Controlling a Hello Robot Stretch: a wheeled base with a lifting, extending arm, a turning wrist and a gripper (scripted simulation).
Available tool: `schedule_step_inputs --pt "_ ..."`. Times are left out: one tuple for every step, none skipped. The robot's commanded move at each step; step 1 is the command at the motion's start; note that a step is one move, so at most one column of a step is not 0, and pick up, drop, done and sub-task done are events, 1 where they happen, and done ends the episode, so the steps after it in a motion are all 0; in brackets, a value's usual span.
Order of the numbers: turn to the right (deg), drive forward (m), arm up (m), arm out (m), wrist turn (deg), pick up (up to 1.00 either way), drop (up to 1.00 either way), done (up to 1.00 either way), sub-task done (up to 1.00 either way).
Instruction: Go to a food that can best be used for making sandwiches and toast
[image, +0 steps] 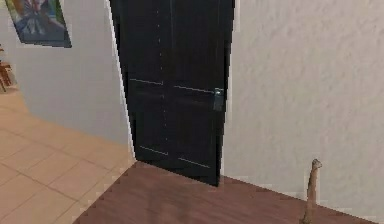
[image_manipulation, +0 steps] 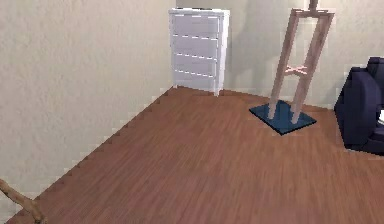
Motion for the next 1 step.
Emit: schedule_step_inputs --pt "0.0 0.15 0.0 0.0 0.0 0.0 0.0 0.0 0.0"
